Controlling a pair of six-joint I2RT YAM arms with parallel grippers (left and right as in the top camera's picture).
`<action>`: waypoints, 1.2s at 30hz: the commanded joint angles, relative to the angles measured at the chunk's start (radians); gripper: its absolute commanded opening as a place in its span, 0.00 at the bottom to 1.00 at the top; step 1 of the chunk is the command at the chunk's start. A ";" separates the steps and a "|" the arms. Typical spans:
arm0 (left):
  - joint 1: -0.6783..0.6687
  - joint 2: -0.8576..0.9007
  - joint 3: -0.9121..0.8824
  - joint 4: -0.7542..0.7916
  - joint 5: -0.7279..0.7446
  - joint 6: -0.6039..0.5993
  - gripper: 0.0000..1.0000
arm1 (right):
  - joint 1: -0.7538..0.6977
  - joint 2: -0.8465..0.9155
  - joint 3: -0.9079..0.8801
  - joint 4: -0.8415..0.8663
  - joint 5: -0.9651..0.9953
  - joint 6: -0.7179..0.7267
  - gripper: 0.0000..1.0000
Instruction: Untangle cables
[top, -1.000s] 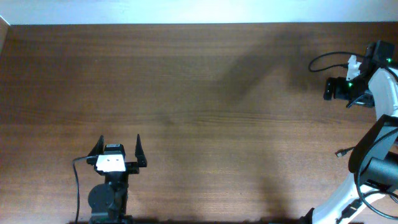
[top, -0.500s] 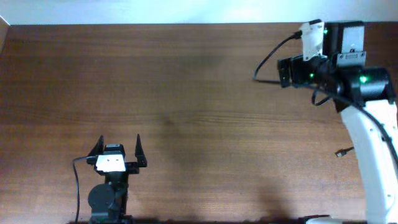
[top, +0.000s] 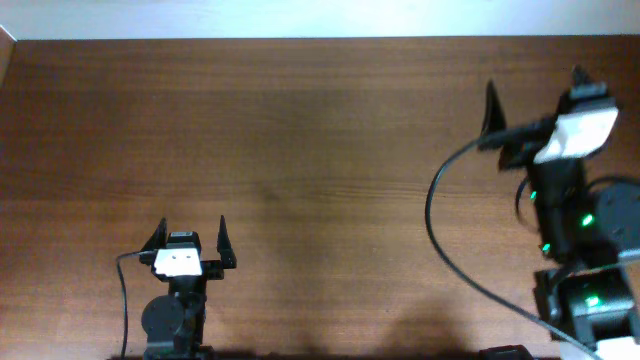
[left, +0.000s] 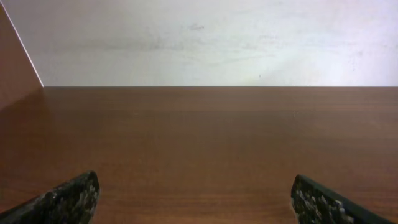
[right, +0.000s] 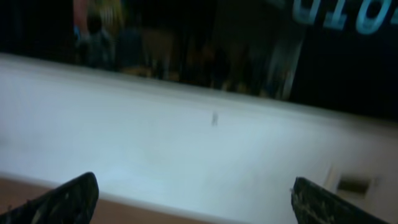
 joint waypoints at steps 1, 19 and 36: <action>-0.004 -0.005 -0.002 -0.008 0.011 -0.010 0.99 | -0.008 -0.138 -0.308 0.232 -0.002 0.076 0.99; -0.004 -0.005 -0.002 -0.008 0.011 -0.010 0.99 | -0.064 -0.846 -0.927 0.274 -0.004 0.216 0.99; -0.004 -0.005 -0.002 -0.008 0.010 -0.010 0.99 | -0.066 -0.846 -0.927 -0.134 0.000 0.045 0.99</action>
